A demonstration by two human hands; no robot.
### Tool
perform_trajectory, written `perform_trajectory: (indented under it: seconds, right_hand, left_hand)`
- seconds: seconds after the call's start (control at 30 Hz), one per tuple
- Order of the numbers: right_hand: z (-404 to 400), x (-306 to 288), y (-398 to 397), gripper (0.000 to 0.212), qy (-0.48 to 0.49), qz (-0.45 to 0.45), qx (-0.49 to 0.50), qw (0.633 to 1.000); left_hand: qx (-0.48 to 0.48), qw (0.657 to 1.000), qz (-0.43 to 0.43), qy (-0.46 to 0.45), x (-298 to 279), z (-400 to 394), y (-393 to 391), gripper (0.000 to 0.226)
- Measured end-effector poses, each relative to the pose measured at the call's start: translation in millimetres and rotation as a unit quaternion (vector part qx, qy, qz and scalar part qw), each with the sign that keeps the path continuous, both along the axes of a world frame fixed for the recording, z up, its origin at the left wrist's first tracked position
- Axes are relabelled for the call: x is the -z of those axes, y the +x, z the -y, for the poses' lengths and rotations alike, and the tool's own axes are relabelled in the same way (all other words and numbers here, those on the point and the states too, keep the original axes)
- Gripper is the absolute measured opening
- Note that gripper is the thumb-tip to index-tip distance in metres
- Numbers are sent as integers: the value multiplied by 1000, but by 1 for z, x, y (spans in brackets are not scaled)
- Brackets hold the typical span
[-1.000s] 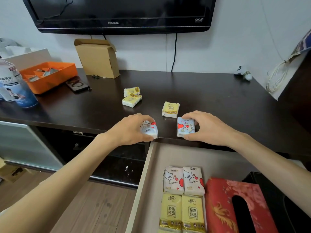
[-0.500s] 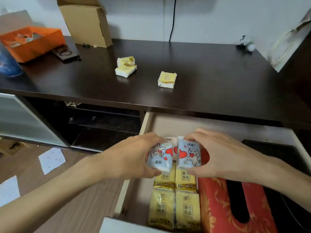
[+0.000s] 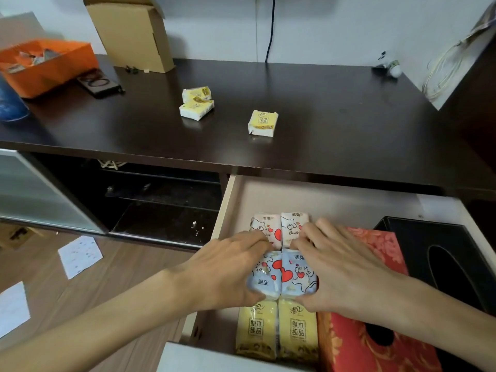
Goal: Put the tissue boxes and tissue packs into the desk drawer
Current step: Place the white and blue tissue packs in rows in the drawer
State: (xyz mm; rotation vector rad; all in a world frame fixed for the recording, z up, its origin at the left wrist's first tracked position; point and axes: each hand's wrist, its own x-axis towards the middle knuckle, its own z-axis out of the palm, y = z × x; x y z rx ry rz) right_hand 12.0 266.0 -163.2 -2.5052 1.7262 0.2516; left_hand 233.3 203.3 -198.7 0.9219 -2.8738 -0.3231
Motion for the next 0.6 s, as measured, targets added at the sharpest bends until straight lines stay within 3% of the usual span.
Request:
perform_trajectory:
  seconds: [0.3, 0.43, 0.6]
  right_hand:
    - [9, 0, -3, 63, 7, 38, -19, 999]
    - [39, -22, -11, 61, 10, 170, 26, 985]
    - [91, -64, -12, 23, -40, 322, 98, 941]
  left_hand:
    - [-1, 1000, 2, 4, 5, -1, 1, 87]
    - [-31, 999, -15, 7, -13, 15, 11, 80]
    - [-111, 992, -55, 26, -60, 50, 22, 53]
